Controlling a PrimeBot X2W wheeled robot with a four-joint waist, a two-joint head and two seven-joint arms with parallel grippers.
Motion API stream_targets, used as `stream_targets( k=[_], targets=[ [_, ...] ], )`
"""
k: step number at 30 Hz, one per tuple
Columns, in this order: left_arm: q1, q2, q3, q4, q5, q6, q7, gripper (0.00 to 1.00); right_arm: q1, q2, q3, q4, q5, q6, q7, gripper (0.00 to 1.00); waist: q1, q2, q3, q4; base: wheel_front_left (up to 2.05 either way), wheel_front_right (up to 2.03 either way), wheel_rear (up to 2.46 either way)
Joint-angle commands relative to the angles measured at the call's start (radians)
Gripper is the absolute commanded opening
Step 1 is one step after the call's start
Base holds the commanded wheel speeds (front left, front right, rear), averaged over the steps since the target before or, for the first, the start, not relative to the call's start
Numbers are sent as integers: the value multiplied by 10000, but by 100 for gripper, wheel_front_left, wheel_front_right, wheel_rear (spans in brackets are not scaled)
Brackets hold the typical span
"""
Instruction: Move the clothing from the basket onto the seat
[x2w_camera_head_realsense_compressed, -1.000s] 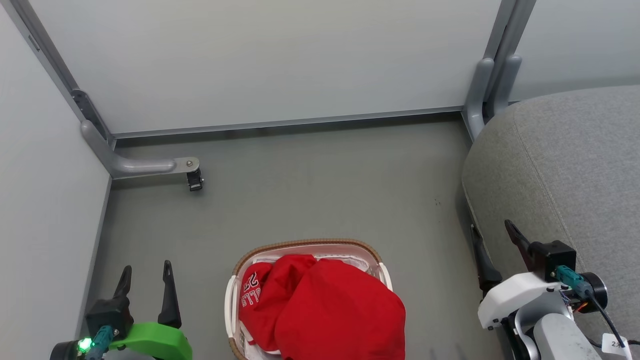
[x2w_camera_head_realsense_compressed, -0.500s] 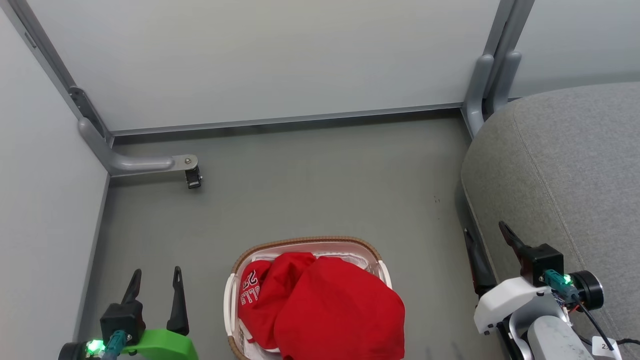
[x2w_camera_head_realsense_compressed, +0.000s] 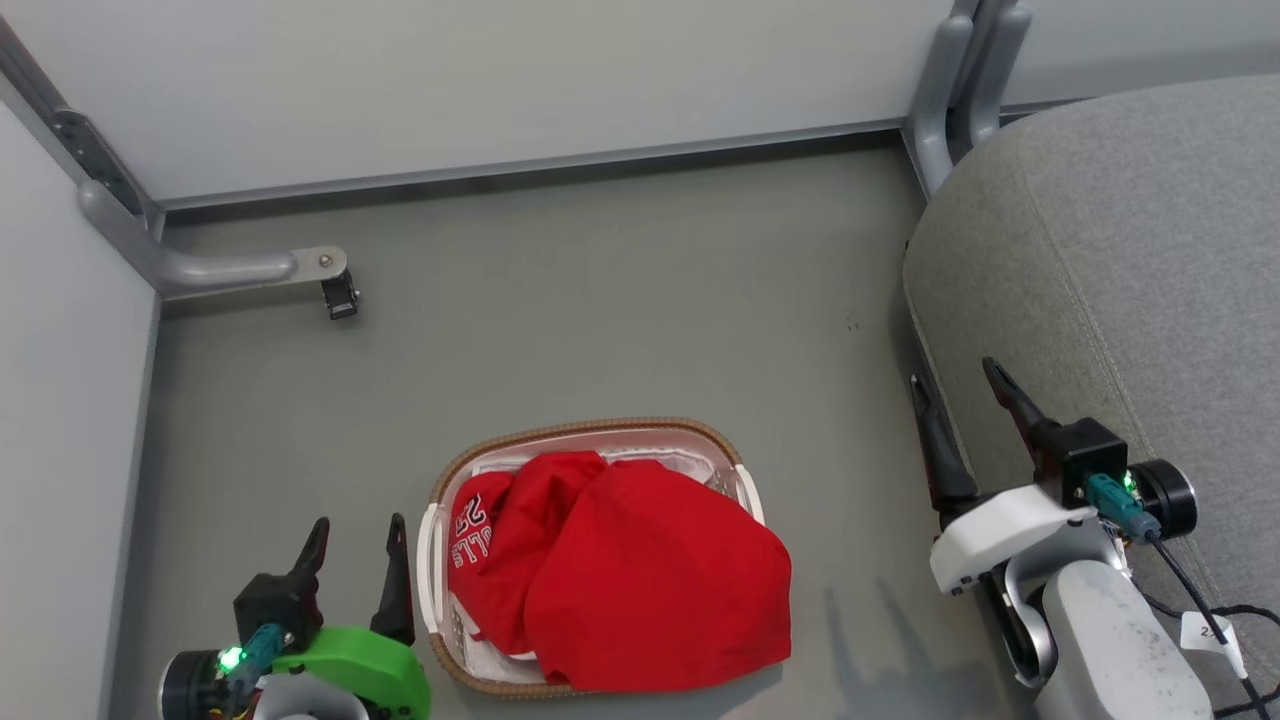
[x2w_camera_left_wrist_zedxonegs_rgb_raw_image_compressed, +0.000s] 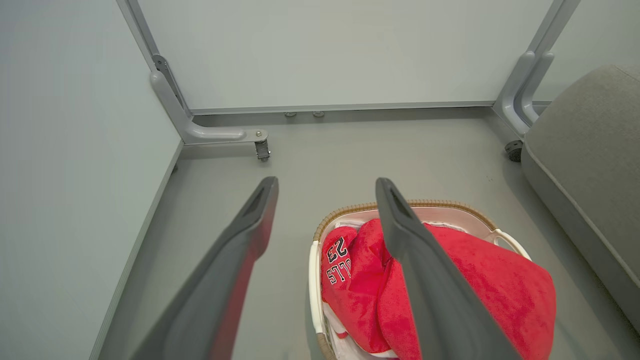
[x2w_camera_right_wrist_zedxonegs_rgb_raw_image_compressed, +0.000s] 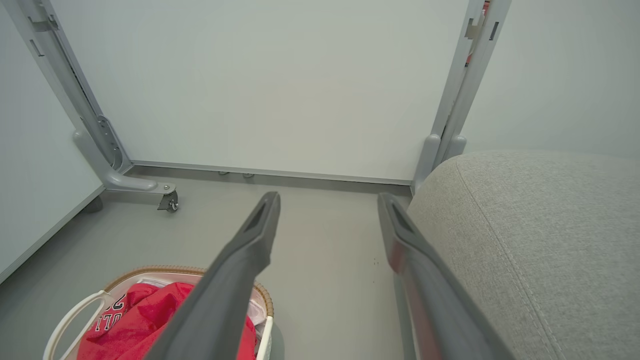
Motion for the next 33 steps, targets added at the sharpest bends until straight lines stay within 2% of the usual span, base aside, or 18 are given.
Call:
stream_targets(
  k=[1,12,20,28,33],
  targets=[
    [-403,5,-201,163,-195,-54,-5,100,-273,-58,-16,-102,68,-6,-20,100,0,-1,840,-391,0,0,0],
    [-2556,23,-2024,2322,-1726,-76,-2,100,-1404,-69,284,-1017,231,-8,-20,100,0,-1,3141,-1084,0,0,0],
    [-4075,28,-3387,3617,-2647,-78,0,100,-1939,3,549,-1454,416,-8,-20,100,0,-1,4296,-1419,0,0,0],
    [-5716,32,-4325,4731,-3335,-79,-2,100,-2310,44,818,-1866,518,-6,-20,100,0,-1,5324,-1774,0,0,0],
    [-6740,31,-4578,5517,-3512,-80,-2,100,-2460,70,936,-2069,552,-6,-20,100,0,-1,5911,-2005,0,0,0]
  ],
)
